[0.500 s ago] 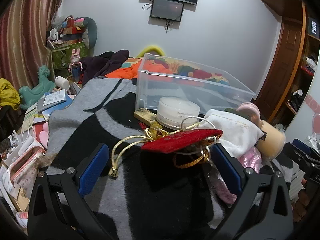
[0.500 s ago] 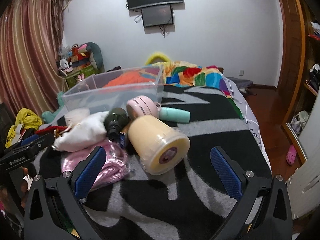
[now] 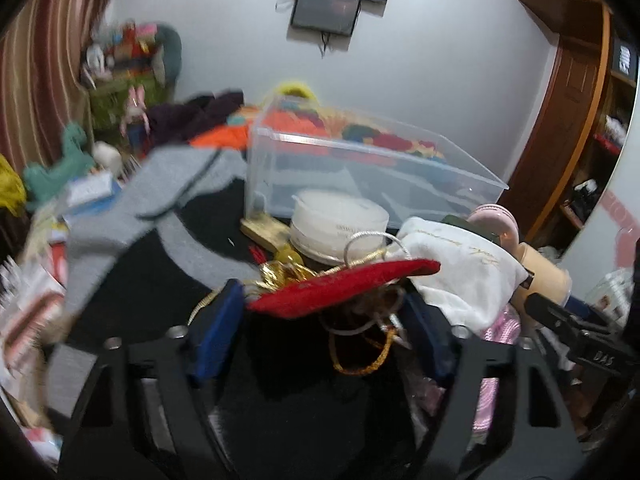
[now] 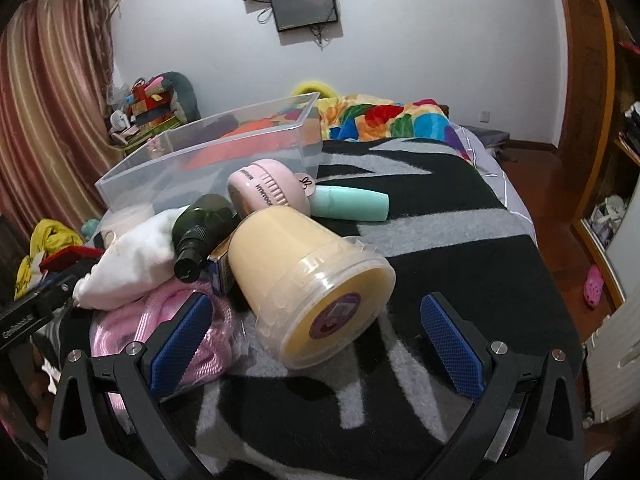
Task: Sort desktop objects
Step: 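Grasp the red velvet pouch with the left tool while the right tool grasps the cream tub, then carry the red pouch and cream tub over the clear plastic box with both tools, then open the left tool to drop the pouch while the right tool releases the tub into the box, then grasp the white powder jar with the left tool while the right tool grasps the pink round gadget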
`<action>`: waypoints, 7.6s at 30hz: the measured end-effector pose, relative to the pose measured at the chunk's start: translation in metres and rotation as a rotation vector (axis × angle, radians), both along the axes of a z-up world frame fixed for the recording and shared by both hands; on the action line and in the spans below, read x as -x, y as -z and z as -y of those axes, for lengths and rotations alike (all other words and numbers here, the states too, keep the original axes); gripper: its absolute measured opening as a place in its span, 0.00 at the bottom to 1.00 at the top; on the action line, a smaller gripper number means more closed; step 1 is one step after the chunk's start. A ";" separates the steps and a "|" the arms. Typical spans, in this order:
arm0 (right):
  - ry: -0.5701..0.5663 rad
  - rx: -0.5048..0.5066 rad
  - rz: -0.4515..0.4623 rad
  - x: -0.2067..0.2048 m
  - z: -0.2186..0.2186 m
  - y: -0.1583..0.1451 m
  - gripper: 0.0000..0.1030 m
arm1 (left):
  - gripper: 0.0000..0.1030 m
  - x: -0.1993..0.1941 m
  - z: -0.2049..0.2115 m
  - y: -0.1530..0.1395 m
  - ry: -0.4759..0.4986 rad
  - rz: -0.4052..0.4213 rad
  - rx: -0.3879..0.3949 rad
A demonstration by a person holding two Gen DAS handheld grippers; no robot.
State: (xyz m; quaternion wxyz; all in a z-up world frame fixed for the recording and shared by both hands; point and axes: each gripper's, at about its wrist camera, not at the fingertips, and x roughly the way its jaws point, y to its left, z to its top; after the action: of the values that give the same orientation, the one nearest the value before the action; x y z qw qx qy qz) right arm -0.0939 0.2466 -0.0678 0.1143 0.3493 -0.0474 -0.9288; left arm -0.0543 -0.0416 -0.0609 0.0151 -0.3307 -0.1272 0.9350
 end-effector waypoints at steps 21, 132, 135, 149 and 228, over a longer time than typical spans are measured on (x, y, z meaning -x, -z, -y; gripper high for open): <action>0.006 0.082 -0.004 0.003 -0.004 0.003 0.72 | 0.50 0.016 0.018 -0.019 -0.042 -0.051 -0.100; -0.216 -0.097 -0.024 0.146 0.076 -0.064 0.61 | 0.35 0.150 0.008 -0.079 0.215 -0.045 0.081; -0.230 -0.117 -0.006 0.152 0.081 -0.057 0.61 | 0.35 0.161 0.000 -0.064 0.239 -0.010 0.095; -0.263 -0.181 0.037 0.164 0.100 -0.039 0.61 | 0.56 0.167 -0.017 -0.039 0.235 -0.006 0.171; -0.333 -0.243 0.010 0.074 0.050 -0.020 0.40 | 0.88 0.082 -0.051 -0.013 0.339 0.132 0.324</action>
State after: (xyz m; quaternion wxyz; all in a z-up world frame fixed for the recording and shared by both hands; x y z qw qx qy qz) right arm -0.1680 0.1969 -0.0474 0.2229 0.3683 0.1226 -0.8942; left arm -0.1367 0.0095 -0.0480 0.1100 -0.4056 0.0809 0.9038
